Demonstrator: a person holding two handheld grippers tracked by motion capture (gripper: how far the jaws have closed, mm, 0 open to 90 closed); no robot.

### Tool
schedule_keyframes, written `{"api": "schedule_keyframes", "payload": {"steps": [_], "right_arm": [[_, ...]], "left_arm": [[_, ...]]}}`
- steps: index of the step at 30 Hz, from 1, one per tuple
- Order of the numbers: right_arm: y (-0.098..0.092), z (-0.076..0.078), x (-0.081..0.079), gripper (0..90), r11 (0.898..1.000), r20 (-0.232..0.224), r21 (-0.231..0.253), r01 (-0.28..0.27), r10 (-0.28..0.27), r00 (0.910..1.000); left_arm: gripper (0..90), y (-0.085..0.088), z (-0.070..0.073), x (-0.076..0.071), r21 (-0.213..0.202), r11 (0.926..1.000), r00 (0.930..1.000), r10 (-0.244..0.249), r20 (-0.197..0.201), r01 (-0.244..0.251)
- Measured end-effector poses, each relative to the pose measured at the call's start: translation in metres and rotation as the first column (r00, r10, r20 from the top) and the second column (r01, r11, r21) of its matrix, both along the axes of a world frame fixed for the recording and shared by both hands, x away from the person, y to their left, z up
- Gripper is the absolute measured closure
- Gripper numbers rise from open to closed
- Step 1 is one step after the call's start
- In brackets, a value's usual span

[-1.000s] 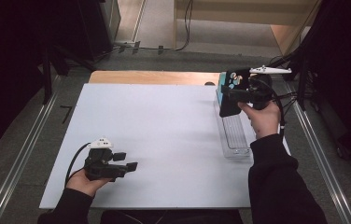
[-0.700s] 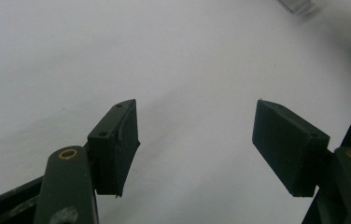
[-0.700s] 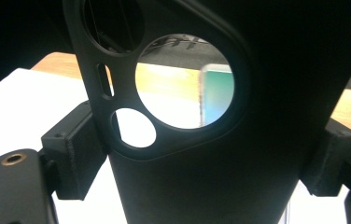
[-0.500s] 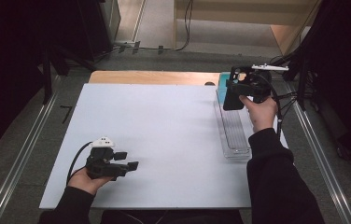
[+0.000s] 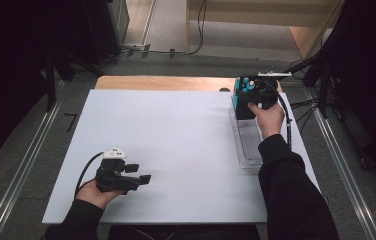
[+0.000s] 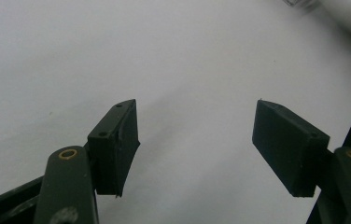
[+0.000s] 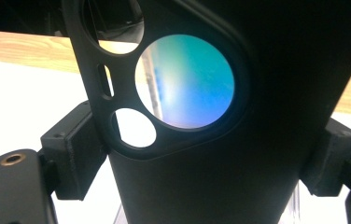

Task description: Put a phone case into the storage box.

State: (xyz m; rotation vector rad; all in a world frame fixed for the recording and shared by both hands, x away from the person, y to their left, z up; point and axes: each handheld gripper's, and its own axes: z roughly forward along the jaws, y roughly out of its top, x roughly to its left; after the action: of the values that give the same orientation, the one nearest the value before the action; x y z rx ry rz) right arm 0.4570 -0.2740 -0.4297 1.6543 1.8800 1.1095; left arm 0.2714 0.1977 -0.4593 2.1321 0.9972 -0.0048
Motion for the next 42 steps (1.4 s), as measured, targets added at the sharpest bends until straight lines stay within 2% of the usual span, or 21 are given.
{"api": "schedule_keyframes", "payload": {"steps": [7, 10, 17, 21, 25, 28, 32, 37, 40, 42], "right_arm": [[0.001, -0.011, 0.014, 13.4, 0.999, -0.043, -0.01, 0.035, -0.035, 0.9984], [0.002, -0.013, 0.017, 13.4, 0.999, -0.038, -0.03, 0.034, -0.035, 0.9986], [0.006, -0.02, 0.025, 13.3, 0.998, -0.077, -0.06, 0.032, -0.036, 0.9964], [0.009, -0.022, 0.025, 12.8, 0.996, -0.067, -0.089, 0.027, -0.033, 0.9972], [0.007, -0.023, 0.026, 10.9, 0.998, -0.061, -0.058, 0.02, -0.024, 0.9978], [0.007, -0.024, 0.027, 8.9, 0.997, -0.06, -0.079, 0.023, -0.028, 0.9978], [0.007, -0.021, 0.026, 0.0, 0.997, -0.059, -0.077, 0.025, -0.029, 0.9978], [0.001, -0.007, 0.018, 0.0, 0.998, -0.045, -0.039, 0.039, -0.041, 0.9982], [-0.002, 0.004, 0.012, 0.0, 0.999, -0.036, -0.014, 0.043, -0.043, 0.9984], [-0.001, 0.01, 0.007, 0.0, 1.0, -0.042, -0.017, 0.022, -0.022, 0.9989]], "left_arm": [[31.6, -0.002, -0.001, 0.001, 0.007, 0.9999, 1.0, -0.007, -0.005, 0.007], [31.6, -0.004, -0.002, 0.001, 0.013, 0.9998, 0.9999, -0.015, -0.005, 0.015], [31.6, -0.004, -0.002, 0.001, 0.017, 0.9997, 0.9999, -0.016, -0.006, 0.016], [31.6, -0.004, -0.003, 0.001, 0.018, 0.9997, 0.9998, -0.017, -0.008, 0.017], [31.6, -0.004, -0.002, 0.001, 0.015, 0.9998, 0.9999, -0.011, -0.003, 0.011], [31.6, -0.003, -0.002, 0.002, 0.015, 0.9999, 1.0, -0.003, 0.001, 0.003], [31.6, -0.001, -0.003, 0.002, 0.017, 0.9999, 1.0, 0.001, -0.005, -0.001], [31.7, -0.001, -0.002, 0.002, 0.01, 0.9999, 1.0, 0.008, -0.004, -0.008], [31.7, 0.0, -0.001, 0.003, -0.009, 0.9999, 0.9999, 0.01, -0.003, -0.01], [31.7, 0.0, -0.001, 0.004, -0.008, 0.9999, 0.9999, 0.012, -0.003, -0.012]]}}
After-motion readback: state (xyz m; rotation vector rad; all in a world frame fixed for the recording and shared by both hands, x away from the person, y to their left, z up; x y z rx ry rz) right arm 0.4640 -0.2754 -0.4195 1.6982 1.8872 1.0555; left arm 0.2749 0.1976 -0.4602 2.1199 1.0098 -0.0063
